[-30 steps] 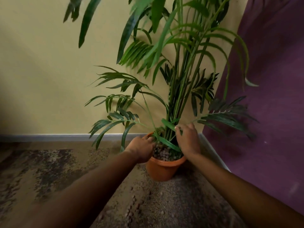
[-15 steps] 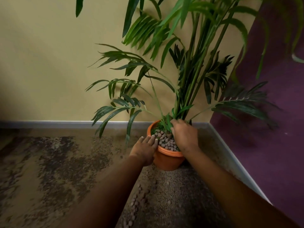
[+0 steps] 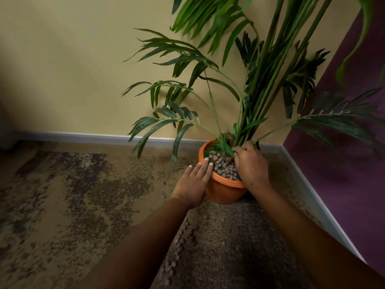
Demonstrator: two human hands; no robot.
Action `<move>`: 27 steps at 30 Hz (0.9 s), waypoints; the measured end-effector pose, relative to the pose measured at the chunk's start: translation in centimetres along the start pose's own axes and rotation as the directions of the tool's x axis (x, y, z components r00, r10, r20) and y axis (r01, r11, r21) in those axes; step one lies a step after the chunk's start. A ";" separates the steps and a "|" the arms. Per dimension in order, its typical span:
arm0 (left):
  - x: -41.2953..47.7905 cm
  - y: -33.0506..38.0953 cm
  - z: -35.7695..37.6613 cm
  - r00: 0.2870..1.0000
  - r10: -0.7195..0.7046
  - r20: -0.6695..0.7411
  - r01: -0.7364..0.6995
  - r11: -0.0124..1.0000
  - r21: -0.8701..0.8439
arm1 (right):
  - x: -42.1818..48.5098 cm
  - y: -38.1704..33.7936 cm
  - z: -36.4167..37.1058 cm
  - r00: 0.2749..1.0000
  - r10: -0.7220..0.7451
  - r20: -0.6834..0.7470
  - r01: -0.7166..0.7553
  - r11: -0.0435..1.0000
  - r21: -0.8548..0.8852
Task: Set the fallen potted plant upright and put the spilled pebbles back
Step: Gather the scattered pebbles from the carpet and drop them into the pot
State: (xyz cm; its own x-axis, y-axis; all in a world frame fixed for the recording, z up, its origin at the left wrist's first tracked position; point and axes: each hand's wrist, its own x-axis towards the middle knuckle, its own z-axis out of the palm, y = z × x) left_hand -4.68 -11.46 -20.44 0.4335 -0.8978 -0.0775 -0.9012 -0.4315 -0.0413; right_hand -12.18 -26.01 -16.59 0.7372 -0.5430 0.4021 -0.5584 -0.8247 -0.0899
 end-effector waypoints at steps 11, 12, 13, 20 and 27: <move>-3.7 -1.1 2.0 0.997 -0.024 0.079 0.014 0.991 0.132 | -4.0 -3.7 -0.5 0.847 -0.470 -0.246 0.497 0.866 0.055; -4.3 -1.4 2.3 0.995 -0.035 0.096 0.021 0.990 0.138 | -4.6 -4.1 -0.1 0.820 -0.535 -0.203 0.551 0.834 0.032; -4.8 -1.6 2.6 0.992 -0.047 0.113 0.031 0.990 0.141 | -5.2 -4.4 0.4 0.792 -0.590 -0.157 0.601 0.799 0.028; -9.9 -2.3 6.5 0.944 -0.204 0.260 0.199 0.979 0.043 | -8.6 -6.4 6.0 0.686 -0.554 0.471 0.547 0.820 0.168; -13.2 -0.2 10.4 0.749 -0.574 0.330 0.629 0.772 -0.085 | -11.3 -6.4 10.0 0.596 -0.275 0.754 0.096 0.957 0.273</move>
State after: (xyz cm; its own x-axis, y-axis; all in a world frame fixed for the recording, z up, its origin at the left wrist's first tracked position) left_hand -10.22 1.39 -29.76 0.8436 -0.3959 -0.3629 -0.4236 -0.9058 0.0035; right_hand -13.11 -16.20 -29.70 0.8800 -0.2162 -0.4229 -0.3597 -0.8848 -0.2961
